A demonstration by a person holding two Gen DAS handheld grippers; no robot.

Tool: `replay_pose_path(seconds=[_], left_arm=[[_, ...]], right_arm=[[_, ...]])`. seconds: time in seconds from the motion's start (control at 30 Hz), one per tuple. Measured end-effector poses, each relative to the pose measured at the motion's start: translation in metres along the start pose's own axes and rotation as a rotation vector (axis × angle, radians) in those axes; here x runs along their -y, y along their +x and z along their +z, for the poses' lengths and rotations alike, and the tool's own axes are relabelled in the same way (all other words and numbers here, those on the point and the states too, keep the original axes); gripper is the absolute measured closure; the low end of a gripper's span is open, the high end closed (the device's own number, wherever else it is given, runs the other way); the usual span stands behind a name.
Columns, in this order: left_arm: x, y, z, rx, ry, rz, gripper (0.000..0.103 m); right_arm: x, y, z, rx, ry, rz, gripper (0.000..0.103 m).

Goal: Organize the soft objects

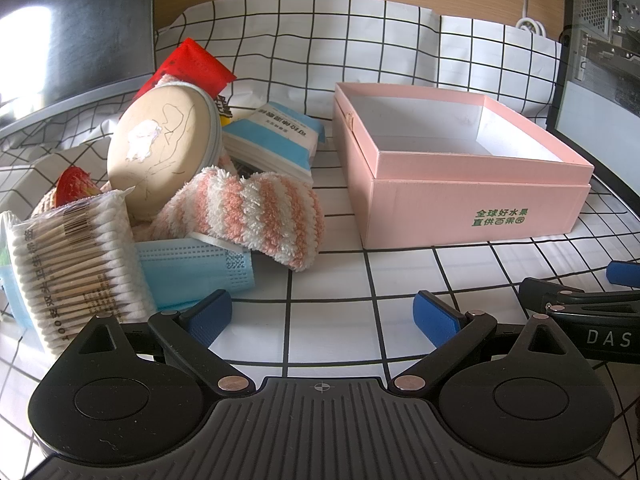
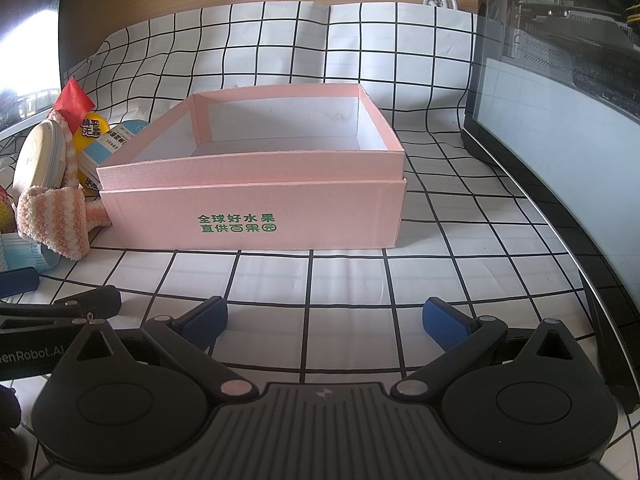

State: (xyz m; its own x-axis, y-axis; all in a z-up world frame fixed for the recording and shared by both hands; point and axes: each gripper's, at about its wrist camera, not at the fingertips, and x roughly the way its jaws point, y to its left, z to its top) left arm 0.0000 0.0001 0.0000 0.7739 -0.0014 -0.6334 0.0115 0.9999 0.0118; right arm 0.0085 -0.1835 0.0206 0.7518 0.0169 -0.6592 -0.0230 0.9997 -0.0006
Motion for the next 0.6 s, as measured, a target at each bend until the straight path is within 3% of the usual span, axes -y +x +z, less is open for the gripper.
replay_pose_path(seconds=[0.2, 0.47, 0.6], left_arm=[[0.0, 0.0, 0.0, 0.0, 0.0, 0.0, 0.003], [0.0, 0.0, -0.001, 0.002, 0.001, 0.002, 0.003], [-0.006, -0.009, -0.001, -0.003, -0.011, -0.044, 0.006]], right_arm=[[0.0, -0.004, -0.001, -0.003, -0.015, 0.02, 0.0], [0.001, -0.004, 0.005, -0.096, -0.033, 0.036, 0.0], [0.003, -0.001, 0.012, -0.151, -0.064, 0.063, 0.0]])
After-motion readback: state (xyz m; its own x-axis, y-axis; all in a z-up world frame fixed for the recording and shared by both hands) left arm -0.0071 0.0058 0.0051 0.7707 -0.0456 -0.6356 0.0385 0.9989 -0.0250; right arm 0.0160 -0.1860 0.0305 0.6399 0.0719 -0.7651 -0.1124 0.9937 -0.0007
